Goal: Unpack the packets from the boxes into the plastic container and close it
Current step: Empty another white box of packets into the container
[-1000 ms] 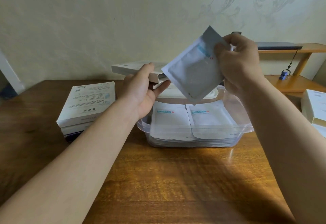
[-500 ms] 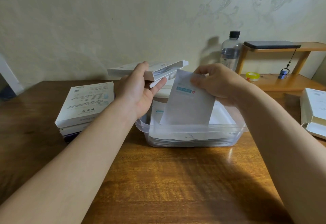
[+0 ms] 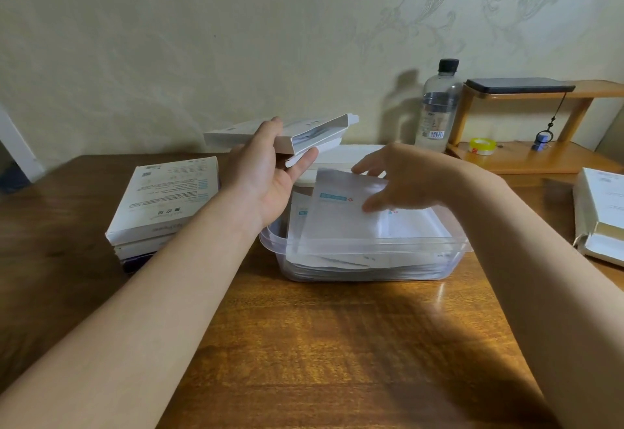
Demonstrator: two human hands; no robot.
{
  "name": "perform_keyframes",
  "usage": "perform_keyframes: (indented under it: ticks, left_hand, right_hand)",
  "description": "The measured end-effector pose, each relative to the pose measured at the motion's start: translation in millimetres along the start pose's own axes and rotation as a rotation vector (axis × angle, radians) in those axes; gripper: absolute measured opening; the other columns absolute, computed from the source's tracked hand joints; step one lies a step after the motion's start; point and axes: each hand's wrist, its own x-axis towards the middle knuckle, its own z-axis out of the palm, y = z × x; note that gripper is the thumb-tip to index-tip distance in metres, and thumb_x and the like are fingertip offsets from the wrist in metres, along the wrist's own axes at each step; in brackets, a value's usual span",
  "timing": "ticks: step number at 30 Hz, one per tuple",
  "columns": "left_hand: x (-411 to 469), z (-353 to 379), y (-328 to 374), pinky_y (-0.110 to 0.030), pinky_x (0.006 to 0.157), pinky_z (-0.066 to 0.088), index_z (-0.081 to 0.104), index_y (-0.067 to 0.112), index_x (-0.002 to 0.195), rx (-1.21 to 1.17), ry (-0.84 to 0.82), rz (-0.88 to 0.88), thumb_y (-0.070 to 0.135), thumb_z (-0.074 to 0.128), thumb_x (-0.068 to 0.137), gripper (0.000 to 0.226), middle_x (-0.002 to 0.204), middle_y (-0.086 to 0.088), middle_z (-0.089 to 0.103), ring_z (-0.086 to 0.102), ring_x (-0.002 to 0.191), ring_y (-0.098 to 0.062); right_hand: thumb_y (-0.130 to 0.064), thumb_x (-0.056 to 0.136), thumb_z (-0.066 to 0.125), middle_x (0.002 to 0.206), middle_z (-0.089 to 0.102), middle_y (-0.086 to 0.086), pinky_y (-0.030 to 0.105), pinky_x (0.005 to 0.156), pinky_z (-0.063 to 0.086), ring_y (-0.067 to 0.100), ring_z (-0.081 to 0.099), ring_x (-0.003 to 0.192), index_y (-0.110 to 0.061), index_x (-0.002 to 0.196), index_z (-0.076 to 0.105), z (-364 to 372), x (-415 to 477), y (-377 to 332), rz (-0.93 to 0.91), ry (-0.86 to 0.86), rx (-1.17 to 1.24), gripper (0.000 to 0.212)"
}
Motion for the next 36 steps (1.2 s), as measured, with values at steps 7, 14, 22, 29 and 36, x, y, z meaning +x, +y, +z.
perform_keyframes:
  ticks: [7,14,22,29,36]
  left_hand:
    - [1.1,0.0,-0.1,-0.040,0.072,0.063,0.060,0.004,0.117,-0.009,-0.001,0.007,0.014,0.065,0.098,0.022,0.125,-0.020,0.066,0.068,0.113,-0.032]
    - [4.8,-1.3,-1.0,-0.041,0.071,0.063,0.060,0.001,0.122,-0.011,-0.001,0.019,0.013,0.068,0.096,0.029,0.131,-0.021,0.064,0.066,0.118,-0.033]
    - [5.9,-0.9,-2.0,-0.041,0.070,0.063,0.062,0.002,0.114,0.001,-0.008,0.016,0.012,0.068,0.096,0.022,0.133,-0.022,0.063,0.064,0.121,-0.034]
    - [7.4,-1.8,-2.5,-0.041,0.071,0.063,0.060,0.004,0.121,-0.004,-0.004,0.015,0.013,0.069,0.095,0.028,0.132,-0.021,0.062,0.065,0.117,-0.036]
    - [5.4,-0.6,-2.2,-0.041,0.072,0.063,0.061,0.002,0.115,0.016,-0.021,0.017,0.012,0.066,0.097,0.021,0.134,-0.023,0.061,0.065,0.119,-0.035]
  right_hand:
    - [-0.045,0.079,0.079,0.147,0.048,-0.012,0.041,0.115,0.034,0.015,0.046,0.135,-0.035,0.143,0.049,4.6,-1.1,-11.3,-0.127,-0.144,-0.086,0.071]
    - [-0.065,0.082,0.062,0.158,0.032,-0.013,0.042,0.118,0.024,0.017,0.034,0.142,-0.044,0.151,0.031,13.7,0.7,-20.7,-0.126,-0.333,-0.234,0.079]
    - [-0.080,0.076,0.053,0.161,0.027,-0.012,0.043,0.120,0.022,0.018,0.029,0.145,-0.047,0.153,0.021,24.5,6.7,-26.2,-0.147,-0.379,-0.270,0.090]
    - [-0.069,0.084,0.056,0.162,0.025,-0.013,0.042,0.122,0.018,0.016,0.026,0.147,-0.041,0.155,0.021,22.2,4.3,-29.2,-0.195,-0.311,-0.206,0.084]
    - [-0.071,0.086,0.050,0.163,0.022,-0.010,0.043,0.122,0.020,0.019,0.027,0.147,-0.048,0.154,0.011,33.2,8.7,-32.9,-0.176,-0.341,-0.203,0.082]
